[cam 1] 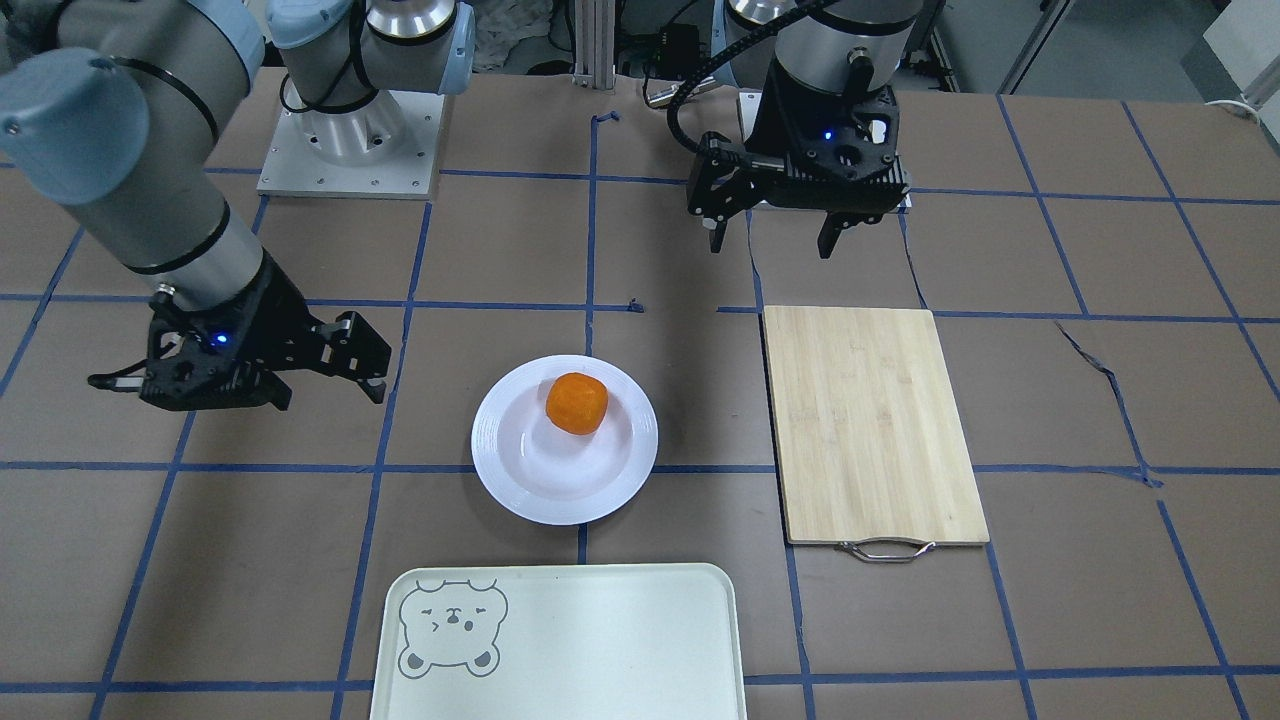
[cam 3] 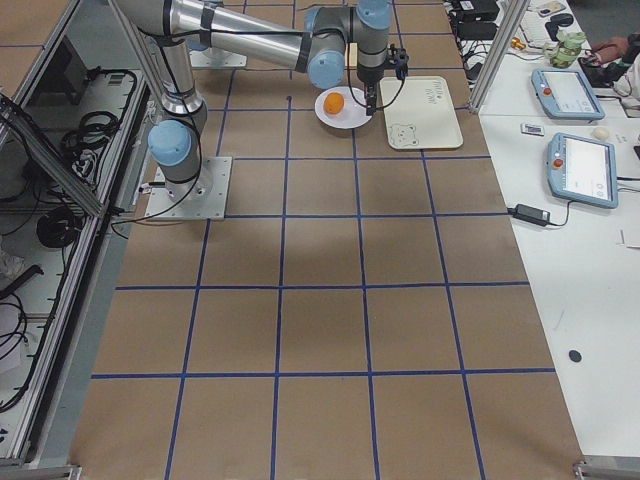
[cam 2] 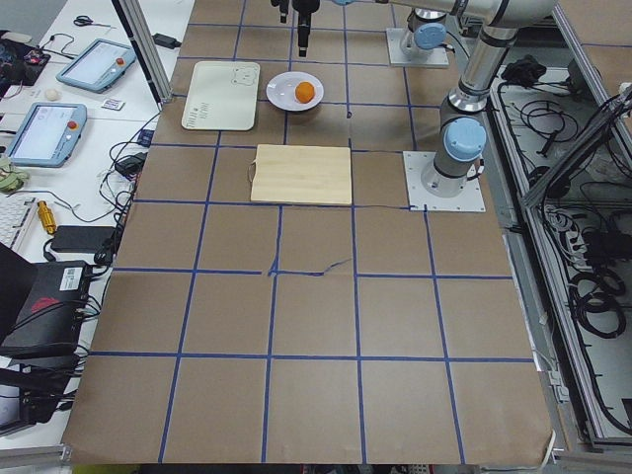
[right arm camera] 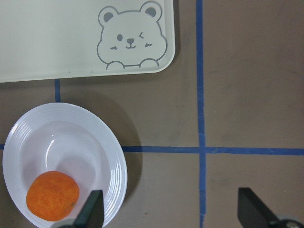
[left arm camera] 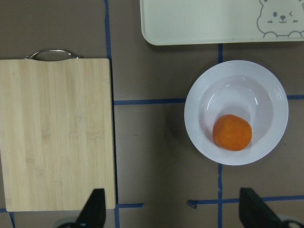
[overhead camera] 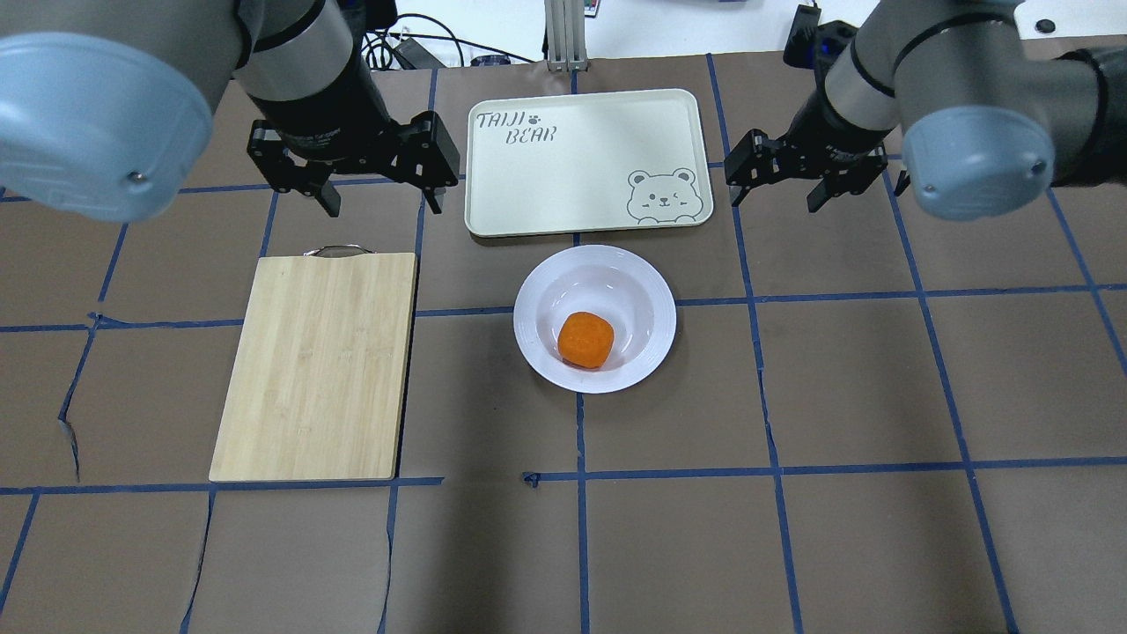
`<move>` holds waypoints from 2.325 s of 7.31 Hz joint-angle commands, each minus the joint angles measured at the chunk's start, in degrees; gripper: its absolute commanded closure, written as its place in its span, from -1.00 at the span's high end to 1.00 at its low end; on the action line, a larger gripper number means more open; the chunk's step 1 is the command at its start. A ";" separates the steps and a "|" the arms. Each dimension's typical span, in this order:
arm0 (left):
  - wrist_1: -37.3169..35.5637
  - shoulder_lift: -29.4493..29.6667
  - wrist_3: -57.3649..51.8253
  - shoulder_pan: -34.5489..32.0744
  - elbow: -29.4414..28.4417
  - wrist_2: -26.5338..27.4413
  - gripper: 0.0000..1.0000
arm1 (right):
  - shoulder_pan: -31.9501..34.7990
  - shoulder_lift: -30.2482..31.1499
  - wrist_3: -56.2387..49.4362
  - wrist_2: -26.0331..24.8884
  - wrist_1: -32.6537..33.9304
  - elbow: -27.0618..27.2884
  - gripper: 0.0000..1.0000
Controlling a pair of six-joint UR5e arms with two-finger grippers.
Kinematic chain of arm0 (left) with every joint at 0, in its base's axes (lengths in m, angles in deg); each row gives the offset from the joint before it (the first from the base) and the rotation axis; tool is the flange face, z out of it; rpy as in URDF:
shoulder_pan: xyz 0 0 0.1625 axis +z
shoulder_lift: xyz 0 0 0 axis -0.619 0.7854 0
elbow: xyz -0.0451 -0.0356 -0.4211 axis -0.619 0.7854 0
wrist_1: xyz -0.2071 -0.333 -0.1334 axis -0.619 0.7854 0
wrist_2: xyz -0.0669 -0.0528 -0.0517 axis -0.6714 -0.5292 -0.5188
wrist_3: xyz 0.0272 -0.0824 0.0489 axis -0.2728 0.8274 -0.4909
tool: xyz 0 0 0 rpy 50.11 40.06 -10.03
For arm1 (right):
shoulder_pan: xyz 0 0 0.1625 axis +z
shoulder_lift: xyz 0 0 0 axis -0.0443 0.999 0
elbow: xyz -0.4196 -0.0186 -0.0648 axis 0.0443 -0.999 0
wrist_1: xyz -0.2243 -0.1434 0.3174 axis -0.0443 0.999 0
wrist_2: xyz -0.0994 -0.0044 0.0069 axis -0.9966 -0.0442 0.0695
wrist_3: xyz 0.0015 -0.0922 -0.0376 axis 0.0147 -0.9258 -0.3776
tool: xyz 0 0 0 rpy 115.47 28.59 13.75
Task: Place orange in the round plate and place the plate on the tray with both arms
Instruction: 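Raise the left gripper away while the right gripper moves toward the plate rim, then grip the white plate rim nearest the right gripper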
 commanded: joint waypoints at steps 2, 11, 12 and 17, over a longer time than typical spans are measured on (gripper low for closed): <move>-2.34 -2.41 -10.56 4.36 3.84 0.92 1.00 | 0.26 -3.54 4.46 6.82 16.39 11.65 1.00; -3.85 -2.58 -6.78 5.88 3.75 -2.43 1.00 | 3.51 -12.51 5.42 11.57 27.42 15.72 1.00; -3.93 -2.50 -6.68 5.88 3.66 -2.43 1.00 | 4.03 -12.52 5.68 11.66 27.59 15.63 1.00; -4.02 -2.59 -7.56 6.05 3.58 -2.43 1.00 | 5.09 -13.22 6.21 11.66 27.33 15.81 0.12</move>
